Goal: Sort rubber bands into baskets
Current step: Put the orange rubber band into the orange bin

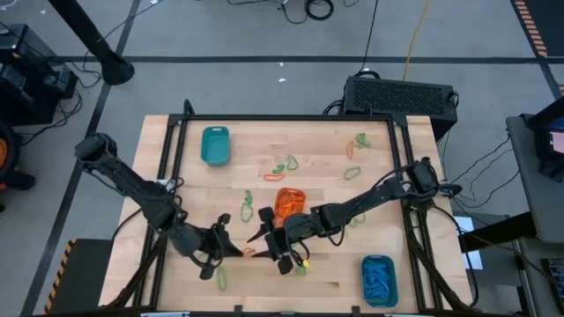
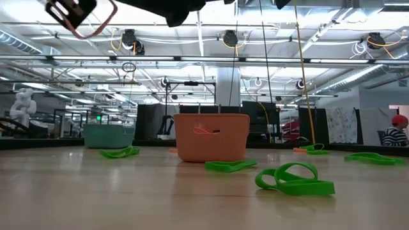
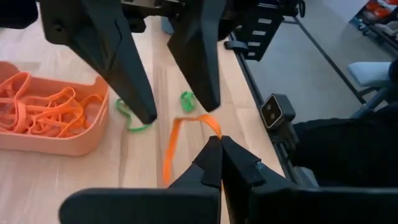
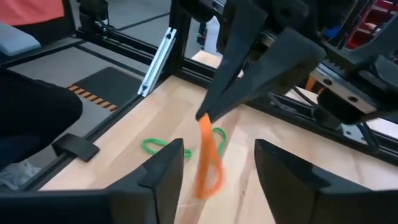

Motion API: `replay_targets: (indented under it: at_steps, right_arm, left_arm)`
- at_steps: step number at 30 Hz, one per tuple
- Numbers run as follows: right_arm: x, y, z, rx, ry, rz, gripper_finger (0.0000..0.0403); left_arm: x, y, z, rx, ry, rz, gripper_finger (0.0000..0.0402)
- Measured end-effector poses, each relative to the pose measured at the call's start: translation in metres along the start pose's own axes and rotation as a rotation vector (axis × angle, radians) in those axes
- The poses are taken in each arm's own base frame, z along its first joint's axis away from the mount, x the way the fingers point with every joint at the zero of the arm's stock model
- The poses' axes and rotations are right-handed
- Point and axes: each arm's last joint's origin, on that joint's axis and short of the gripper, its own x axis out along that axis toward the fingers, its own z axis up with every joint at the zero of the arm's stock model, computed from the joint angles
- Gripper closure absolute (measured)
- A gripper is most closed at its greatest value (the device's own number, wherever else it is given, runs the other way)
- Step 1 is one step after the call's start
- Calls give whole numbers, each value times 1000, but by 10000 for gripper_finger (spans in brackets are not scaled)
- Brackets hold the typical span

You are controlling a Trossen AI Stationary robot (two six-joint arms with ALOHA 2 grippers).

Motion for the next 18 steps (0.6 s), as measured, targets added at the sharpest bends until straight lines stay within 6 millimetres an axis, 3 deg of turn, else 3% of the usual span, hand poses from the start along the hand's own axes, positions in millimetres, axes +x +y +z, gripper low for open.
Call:
replay_targets:
  at_steps: [6,10,14,18]
  right_arm:
    - [0,-2,-2,-5,19,7,201]
    - [0,-4,-5,-8,43,3,220]
    - [0,-8,-6,-20,50,-7,280]
    - [0,-9,-9,-76,73,-6,374]
  left_arm:
    - [3,8,5,-9,-16,6,400]
    - [4,11,7,-4,-22,19,400]
    - [4,13,8,-8,-14,8,400]
    - [4,13,7,-8,-12,8,400]
